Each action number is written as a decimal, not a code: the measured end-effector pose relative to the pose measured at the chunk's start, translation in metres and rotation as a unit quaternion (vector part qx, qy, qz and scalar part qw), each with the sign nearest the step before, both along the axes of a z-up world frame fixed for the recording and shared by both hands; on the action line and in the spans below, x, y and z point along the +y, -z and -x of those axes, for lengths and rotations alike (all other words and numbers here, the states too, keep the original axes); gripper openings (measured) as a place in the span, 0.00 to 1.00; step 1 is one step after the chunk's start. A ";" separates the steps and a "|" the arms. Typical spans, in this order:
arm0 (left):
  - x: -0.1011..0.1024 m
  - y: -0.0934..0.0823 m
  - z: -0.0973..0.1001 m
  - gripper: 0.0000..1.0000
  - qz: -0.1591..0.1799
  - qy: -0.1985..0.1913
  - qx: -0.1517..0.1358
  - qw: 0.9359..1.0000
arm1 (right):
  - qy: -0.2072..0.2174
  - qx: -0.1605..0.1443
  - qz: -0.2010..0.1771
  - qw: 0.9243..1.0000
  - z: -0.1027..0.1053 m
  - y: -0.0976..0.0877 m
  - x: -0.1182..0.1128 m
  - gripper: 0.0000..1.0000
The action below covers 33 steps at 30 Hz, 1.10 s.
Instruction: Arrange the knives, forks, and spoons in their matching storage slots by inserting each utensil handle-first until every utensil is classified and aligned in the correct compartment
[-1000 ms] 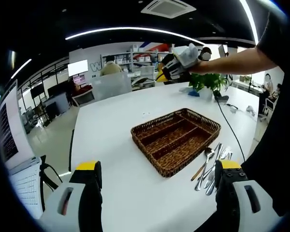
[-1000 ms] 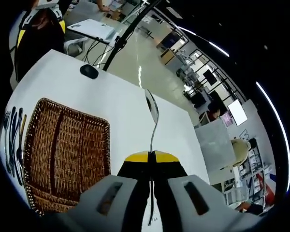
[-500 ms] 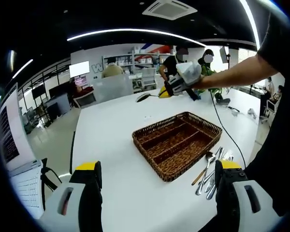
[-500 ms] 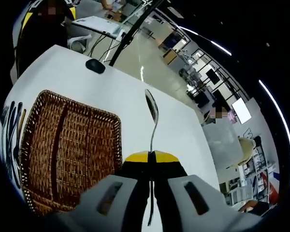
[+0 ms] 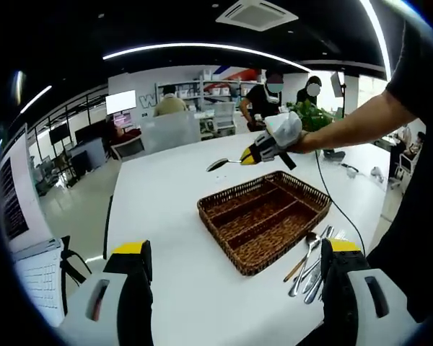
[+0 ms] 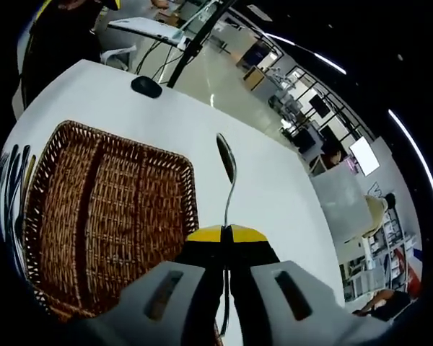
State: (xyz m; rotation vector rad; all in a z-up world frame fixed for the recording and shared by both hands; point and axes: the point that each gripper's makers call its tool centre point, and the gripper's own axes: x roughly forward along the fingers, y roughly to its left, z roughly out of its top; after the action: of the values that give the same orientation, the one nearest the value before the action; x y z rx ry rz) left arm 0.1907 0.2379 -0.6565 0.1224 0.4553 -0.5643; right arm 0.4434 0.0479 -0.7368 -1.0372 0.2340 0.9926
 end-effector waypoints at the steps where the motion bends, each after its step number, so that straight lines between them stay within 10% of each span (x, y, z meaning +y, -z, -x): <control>1: -0.002 -0.003 -0.001 0.99 0.001 0.000 -0.003 1.000 | -0.001 0.005 0.004 1.000 0.001 0.004 0.000 0.00; 33: -0.002 -0.007 0.015 0.99 -0.008 -0.002 0.014 1.000 | -0.007 0.065 0.042 0.997 0.007 0.083 0.010 0.00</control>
State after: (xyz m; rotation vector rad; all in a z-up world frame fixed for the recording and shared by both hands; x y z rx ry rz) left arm 0.1759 0.2356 -0.6499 0.1291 0.4875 -0.5593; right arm 0.4362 0.0578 -0.8198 -1.0525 0.3793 1.0718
